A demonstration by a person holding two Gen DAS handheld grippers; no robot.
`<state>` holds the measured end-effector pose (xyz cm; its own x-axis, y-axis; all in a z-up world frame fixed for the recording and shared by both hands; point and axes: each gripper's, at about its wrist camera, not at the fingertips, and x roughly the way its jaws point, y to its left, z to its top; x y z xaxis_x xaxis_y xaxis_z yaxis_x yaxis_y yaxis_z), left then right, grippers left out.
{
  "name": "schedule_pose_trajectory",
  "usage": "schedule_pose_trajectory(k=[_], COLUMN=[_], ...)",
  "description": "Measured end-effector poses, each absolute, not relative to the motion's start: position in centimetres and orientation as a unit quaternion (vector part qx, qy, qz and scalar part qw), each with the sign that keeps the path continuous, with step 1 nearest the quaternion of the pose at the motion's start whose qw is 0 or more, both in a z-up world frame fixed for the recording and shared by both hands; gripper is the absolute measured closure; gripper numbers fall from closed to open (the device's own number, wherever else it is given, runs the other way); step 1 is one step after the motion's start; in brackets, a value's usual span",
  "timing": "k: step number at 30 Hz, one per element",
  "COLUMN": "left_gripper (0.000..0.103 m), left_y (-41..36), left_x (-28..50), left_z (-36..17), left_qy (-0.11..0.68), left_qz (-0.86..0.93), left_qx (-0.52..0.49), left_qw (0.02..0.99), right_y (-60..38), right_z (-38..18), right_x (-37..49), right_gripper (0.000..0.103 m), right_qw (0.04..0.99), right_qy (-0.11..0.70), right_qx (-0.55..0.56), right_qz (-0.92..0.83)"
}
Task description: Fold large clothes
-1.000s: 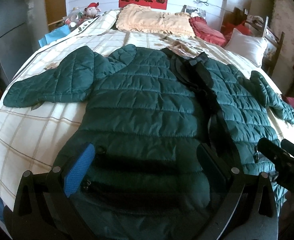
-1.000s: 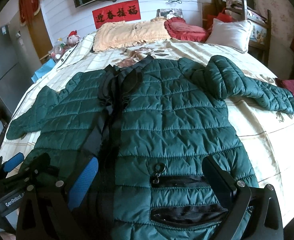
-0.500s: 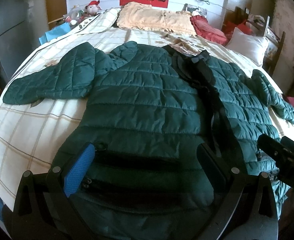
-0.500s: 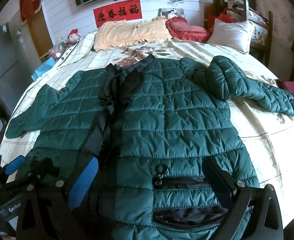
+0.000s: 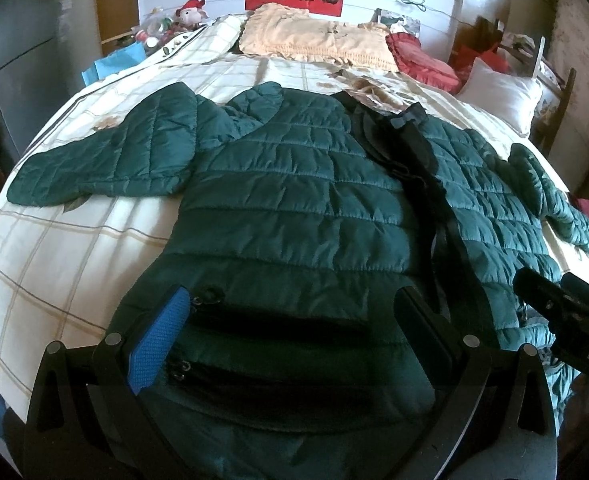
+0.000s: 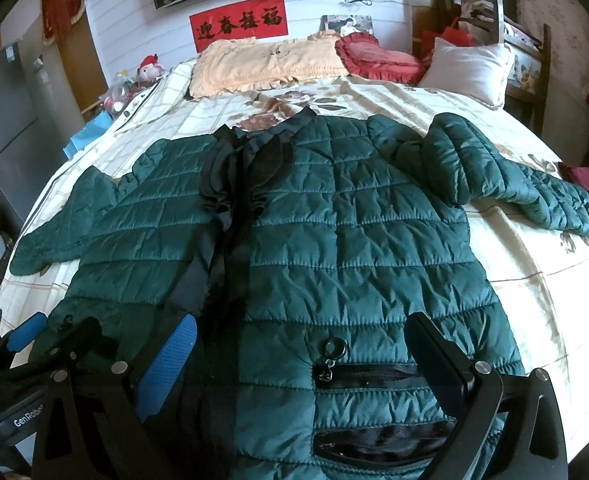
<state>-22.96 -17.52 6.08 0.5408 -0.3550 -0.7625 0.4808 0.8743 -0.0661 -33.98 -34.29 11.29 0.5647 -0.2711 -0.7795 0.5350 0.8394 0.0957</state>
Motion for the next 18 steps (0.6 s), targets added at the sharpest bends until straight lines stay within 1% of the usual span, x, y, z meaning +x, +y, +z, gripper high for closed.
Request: schedule_pose_trajectory(k=[18], left_gripper=[0.000], left_y=[-17.24], left_x=[-22.48], left_z=[6.07], left_qy=[0.416], left_qz=[-0.235], left_qx=[0.071], left_qw=[0.876], right_y=[-34.06], right_z=[11.15], right_x=[-33.32], right_gripper=[0.000], right_qw=[0.872], right_qy=[0.406], right_qx=[0.153], right_qz=[-0.226])
